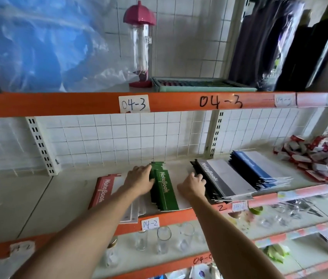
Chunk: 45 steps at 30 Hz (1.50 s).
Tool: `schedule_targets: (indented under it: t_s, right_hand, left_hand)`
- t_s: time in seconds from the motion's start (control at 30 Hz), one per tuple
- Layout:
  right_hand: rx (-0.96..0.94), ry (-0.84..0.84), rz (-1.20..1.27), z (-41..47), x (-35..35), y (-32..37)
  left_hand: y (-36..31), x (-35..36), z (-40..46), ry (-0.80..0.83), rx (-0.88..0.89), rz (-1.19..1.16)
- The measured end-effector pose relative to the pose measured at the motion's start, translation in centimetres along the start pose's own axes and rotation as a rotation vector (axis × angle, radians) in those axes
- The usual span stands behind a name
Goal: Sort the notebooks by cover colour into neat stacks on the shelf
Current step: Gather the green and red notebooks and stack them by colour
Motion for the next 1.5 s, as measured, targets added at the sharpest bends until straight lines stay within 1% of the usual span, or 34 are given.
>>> schedule_targets:
  t_s: [0.13,0.3,0.43,0.5,0.7,0.83,1.0,1.13,1.2,1.3,1.37,1.5]
  right_hand:
    - [-0.049,-0.01,-0.148,-0.2,0.5,1.1]
    - [-0.238,-0.078,-0.166,-1.3,0.9,4.9]
    - [-0.412,-0.01,-0.146,-3.4,3.1,9.9]
    - [-0.469,0.039,-0.111,-4.8,4.6,12.7]
    - [-0.552,0.099,-0.123,-10.0,10.2,20.7]
    - [-0.546,0.147,-0.105,-13.9,14.9,26.1]
    - [-0.615,0.198,-0.1,-19.7,21.4,33.0]
    - [-0.631,0.259,-0.085,-23.5,26.2,37.2]
    - [-0.647,0.287,-0.081,-24.9,28.0,39.1]
    - [-0.683,0.318,-0.084,-26.0,30.2,42.1]
    - [-0.712,0.326,-0.078,-26.3,31.3,44.0]
    - [-0.802,0.362,-0.081,-27.0,33.7,47.6]
  left_hand:
    - [0.6,-0.1,-0.1,0.009,-0.01,0.027]
    - [2.4,-0.5,-1.1,0.024,-0.021,0.03]
    - [5.9,-1.6,-2.3,-0.024,-0.03,0.064]
    - [8.2,-2.2,-3.4,-0.044,-0.039,0.099]
    - [18.4,-5.4,-7.4,0.009,-0.1,0.188]
    - [26.7,-7.3,-12.0,0.029,-0.15,0.246]
    - [36.6,-9.0,-17.4,0.039,-0.242,0.263]
    - [42.6,-9.4,-20.5,0.057,-0.312,0.272]
    - [44.7,-9.9,-21.5,0.038,-0.315,0.266]
    - [47.6,-11.7,-22.2,-0.049,-0.308,0.244]
    - [50.2,-12.9,-22.9,-0.109,-0.346,0.228]
    - [54.7,-14.1,-24.7,-0.162,-0.444,0.243]
Point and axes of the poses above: each hand's wrist, its own z-axis towards the middle knuckle, its own x-axis out of the palm, y = z × x, the point moved 8 cm from there along z, towards the middle knuckle
